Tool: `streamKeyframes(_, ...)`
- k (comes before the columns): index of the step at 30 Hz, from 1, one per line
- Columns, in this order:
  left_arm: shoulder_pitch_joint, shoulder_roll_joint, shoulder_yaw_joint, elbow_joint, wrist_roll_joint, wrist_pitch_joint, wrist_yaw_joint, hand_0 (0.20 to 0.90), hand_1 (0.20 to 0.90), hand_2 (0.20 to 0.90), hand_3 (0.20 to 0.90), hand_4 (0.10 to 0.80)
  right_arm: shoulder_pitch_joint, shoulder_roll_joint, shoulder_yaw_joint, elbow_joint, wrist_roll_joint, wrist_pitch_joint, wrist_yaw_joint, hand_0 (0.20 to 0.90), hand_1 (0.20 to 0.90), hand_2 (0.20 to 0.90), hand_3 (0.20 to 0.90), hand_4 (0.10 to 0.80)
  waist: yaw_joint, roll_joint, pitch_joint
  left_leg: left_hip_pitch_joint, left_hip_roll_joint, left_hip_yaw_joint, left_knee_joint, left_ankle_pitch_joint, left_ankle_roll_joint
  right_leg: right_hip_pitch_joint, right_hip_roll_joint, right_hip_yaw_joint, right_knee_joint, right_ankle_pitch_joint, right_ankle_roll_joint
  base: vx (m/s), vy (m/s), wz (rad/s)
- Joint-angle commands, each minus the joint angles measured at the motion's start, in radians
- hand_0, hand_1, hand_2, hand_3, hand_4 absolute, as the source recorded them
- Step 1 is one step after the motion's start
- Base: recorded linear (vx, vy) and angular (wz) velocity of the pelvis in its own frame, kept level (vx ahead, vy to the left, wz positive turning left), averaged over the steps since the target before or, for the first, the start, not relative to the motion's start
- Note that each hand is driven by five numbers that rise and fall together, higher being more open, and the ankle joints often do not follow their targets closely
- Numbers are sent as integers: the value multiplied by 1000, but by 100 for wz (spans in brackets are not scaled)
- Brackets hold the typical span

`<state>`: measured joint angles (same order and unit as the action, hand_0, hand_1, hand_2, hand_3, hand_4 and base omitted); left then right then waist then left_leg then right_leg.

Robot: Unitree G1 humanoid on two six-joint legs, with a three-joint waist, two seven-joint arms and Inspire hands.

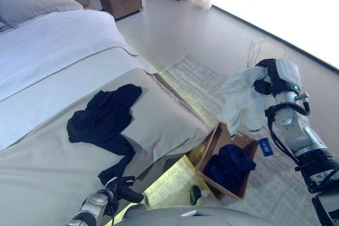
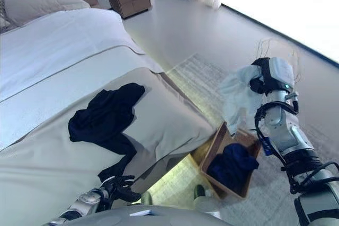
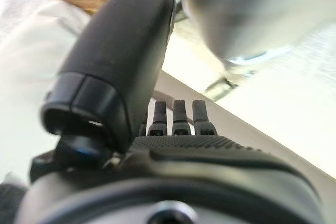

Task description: Pick up the clothes from the bed and place them into the basket

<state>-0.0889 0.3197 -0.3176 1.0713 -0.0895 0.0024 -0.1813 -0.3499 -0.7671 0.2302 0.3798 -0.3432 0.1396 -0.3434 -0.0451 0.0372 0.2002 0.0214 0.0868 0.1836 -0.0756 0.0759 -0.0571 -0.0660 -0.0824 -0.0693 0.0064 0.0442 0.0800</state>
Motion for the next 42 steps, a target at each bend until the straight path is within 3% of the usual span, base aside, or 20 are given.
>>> streamKeyframes(1, -118, 37, -51, -13, -81, -34, 23, 900, 900, 900, 900, 800, -260, -33, 5, 47, -10, -3, -105, 300, 300, 300, 200, 100, 16, 17, 134, -131, -65, -61, 168, -134, 56, -93, -19, -103, 181, -122, -40, -299, -82, -5)
streamKeyframes(6, -186, 26, -98, -74, -147, -75, 45, 900, 900, 900, 900, 800, -389, -35, 84, 237, 46, 131, -129, 300, 300, 300, 200, 100, 19, 79, 237, -283, -66, -76, 250, -109, 41, -245, -34, -103, 296, -149, -65, -202, -62, -6)
streamKeyframes(14, -209, 23, -142, -181, -220, -115, 32, 900, 900, 900, 900, 800, -564, -30, 193, 527, 57, 307, -126, 300, 300, 300, 200, 100, 27, 164, 317, -421, -76, -91, 310, -94, 25, -415, -34, -76, 422, -208, -89, -71, -7, -4)
streamKeyframes(15, -208, 25, -145, -191, -222, -113, 30, 900, 900, 900, 900, 800, -575, -29, 196, 557, 48, 355, -106, 900, 900, 900, 900, 800, 31, 170, 319, -426, -76, -93, 304, -88, 24, -420, -31, -76, 423, -210, -91, -48, 2, 0)
streamKeyframes(19, -220, 35, -151, -215, -244, -97, 30, 900, 900, 900, 900, 800, -599, -24, 219, 745, 31, 413, -86, 900, 900, 900, 900, 800, 53, 186, 320, -428, -75, -107, 241, -45, 18, -422, -17, -86, 408, -212, -97, -18, 0, 7)
streamKeyframes(25, -203, 50, -130, -220, -248, -64, 34, 900, 900, 900, 900, 800, -580, -64, 159, 686, 142, 361, -125, 900, 900, 900, 900, 800, 63, 161, 319, -384, -68, -113, 195, -34, 11, -377, -13, -105, 368, -197, -90, 16, 46, 19)
streamKeyframes(29, -152, 67, -79, -224, -270, -39, 46, 900, 900, 900, 900, 800, -523, -108, 76, 426, 210, 296, -160, 900, 900, 900, 900, 800, 68, 118, 299, -348, -55, -106, 172, -27, 15, -333, -4, -123, 327, -161, -88, 11, 148, 13)
streamKeyframes(34, -98, 58, 5, -189, -281, -25, 44, 900, 900, 900, 900, 800, -409, -97, -45, 21, 67, 243, -96, 900, 900, 900, 900, 800, 78, 53, 260, -285, -63, -118, 158, -48, 20, -252, -16, -141, 284, -152, -71, 79, 173, 17)
streamKeyframes(35, -95, 55, 13, -183, -276, -24, 43, 900, 900, 900, 900, 800, -403, -91, -44, -28, 37, 254, -79, 900, 900, 900, 900, 800, 82, 46, 254, -280, -65, -120, 159, -50, 21, -243, -19, -145, 279, -151, -69, 51, 168, 18)
streamKeyframes(38, -68, 33, 48, -143, -256, -26, 32, 900, 900, 900, 900, 800, -402, -70, -3, -157, -49, 170, 44, 900, 900, 900, 900, 800, 117, 15, 226, -249, -83, -139, 170, -64, 30, -181, -43, -177, 250, -141, -57, 71, 263, 27)
streamKeyframes(42, -49, 25, 55, -96, -239, -7, 33, 900, 900, 900, 900, 800, -457, -25, 115, -147, -140, 85, 114, 900, 900, 900, 900, 800, 198, -13, 202, -242, -108, -186, 202, -82, 50, -111, -74, -230, 228, -136, -42, 82, 169, 43)
